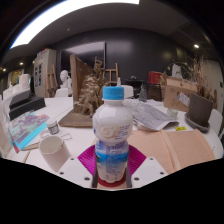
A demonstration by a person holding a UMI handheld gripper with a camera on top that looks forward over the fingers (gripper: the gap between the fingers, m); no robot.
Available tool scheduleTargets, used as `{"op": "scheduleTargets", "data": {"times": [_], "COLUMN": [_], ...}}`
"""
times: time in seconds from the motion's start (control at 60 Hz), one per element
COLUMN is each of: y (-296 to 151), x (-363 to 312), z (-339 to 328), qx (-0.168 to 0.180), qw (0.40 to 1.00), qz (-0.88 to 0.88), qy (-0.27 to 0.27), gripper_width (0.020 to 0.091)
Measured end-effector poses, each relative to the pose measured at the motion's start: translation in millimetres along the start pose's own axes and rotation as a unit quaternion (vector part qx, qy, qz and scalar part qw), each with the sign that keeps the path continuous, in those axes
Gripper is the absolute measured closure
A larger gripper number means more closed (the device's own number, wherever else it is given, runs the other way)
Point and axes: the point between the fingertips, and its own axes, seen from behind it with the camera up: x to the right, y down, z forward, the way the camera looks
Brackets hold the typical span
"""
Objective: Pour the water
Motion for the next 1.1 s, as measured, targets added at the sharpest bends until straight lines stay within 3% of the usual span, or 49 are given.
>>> {"op": "scheduleTargets", "data": {"times": [0.1, 0.267, 0.3, 0.367, 0.4, 0.467, 0.667, 0.8, 1.1], "y": [1, 4, 5, -2, -6, -13, -18, -15, -14], "x": [1, 2, 4, 3, 4, -1, -30, -63, -120], "z": [0, -4, -7, -20, -30, -54, -170, -256, -357], "qx": [0.012, 0.004, -0.005, -0.009, -0.012, -0.02, -0.095, -0.127, -0.13], "qw": [1.0, 1.0, 1.0, 1.0, 1.0, 1.0, 0.993, 0.988, 0.986], "qz": [-0.009, -0.002, -0.001, 0.0, -0.001, -0.001, -0.003, -0.004, -0.002], "qy": [-0.002, -0.001, 0.003, 0.006, 0.01, 0.016, 0.065, 0.091, 0.108], "gripper_width": [0.0712, 0.058, 0.0518, 0.0306, 0.0237, 0.0253, 0.025, 0.0248, 0.0246]}}
